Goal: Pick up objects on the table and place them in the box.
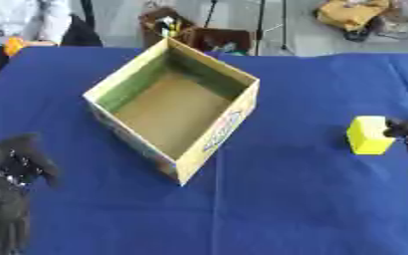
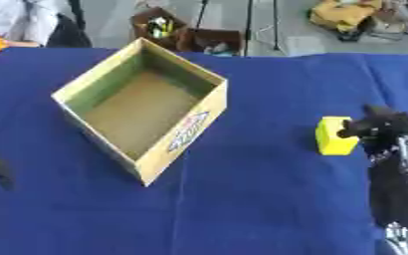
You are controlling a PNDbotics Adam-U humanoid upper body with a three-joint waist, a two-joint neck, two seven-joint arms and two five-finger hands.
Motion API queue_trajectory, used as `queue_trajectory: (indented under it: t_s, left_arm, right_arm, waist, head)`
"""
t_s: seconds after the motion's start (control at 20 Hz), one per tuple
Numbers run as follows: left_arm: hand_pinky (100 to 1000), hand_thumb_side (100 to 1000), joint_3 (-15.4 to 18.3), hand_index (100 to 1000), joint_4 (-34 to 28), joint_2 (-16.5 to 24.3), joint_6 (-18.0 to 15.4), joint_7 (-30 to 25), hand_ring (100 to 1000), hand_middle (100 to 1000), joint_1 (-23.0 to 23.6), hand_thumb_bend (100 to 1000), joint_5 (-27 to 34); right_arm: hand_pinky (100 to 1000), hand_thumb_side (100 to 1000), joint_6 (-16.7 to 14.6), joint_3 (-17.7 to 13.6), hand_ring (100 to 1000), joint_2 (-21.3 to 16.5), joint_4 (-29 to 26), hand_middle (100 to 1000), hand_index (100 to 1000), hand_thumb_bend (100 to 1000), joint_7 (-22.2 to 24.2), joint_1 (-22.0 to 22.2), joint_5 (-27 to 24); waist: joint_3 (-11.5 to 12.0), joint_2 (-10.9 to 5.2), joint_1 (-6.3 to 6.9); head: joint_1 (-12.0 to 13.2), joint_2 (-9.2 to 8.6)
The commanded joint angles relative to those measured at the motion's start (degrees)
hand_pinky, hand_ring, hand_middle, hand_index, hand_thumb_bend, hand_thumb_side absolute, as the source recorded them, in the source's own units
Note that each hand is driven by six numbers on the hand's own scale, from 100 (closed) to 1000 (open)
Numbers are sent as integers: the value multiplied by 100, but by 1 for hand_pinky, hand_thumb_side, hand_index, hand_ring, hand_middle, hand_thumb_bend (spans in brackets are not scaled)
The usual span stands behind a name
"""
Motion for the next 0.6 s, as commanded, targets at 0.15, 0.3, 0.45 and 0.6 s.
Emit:
queue_trajectory:
  t_s: [0.15, 0.3, 0.45, 0.6]
  left_arm:
    - [266, 962, 55, 678, -137, 63, 12, 21, 386, 401, -7, 100, -14]
    - [266, 961, 49, 678, -137, 72, 19, 16, 386, 401, -6, 100, -12]
    - [265, 960, 47, 678, -137, 98, 28, 13, 386, 401, 8, 100, -13]
    - [264, 957, 45, 678, -137, 138, 36, 10, 385, 400, 30, 100, -18]
  right_arm:
    - [815, 734, -28, -40, 561, -102, -89, 520, 723, 100, -26, -41, 68]
    - [827, 696, -159, -139, 592, -358, -89, 556, 763, 100, -14, -47, 221]
    - [841, 638, -324, -292, 647, -738, -89, 603, 823, 100, 127, -41, 456]
    - [844, 577, -345, -448, 698, -1130, -89, 650, 867, 100, 354, -6, 697]
  waist:
    - [-10, -94, -1]
    - [-36, -106, 0]
    - [-55, -131, -13]
    - [-59, -164, -33]
  head:
    - [-201, 40]
    - [-279, 51]
    - [-335, 63]
    - [-353, 92]
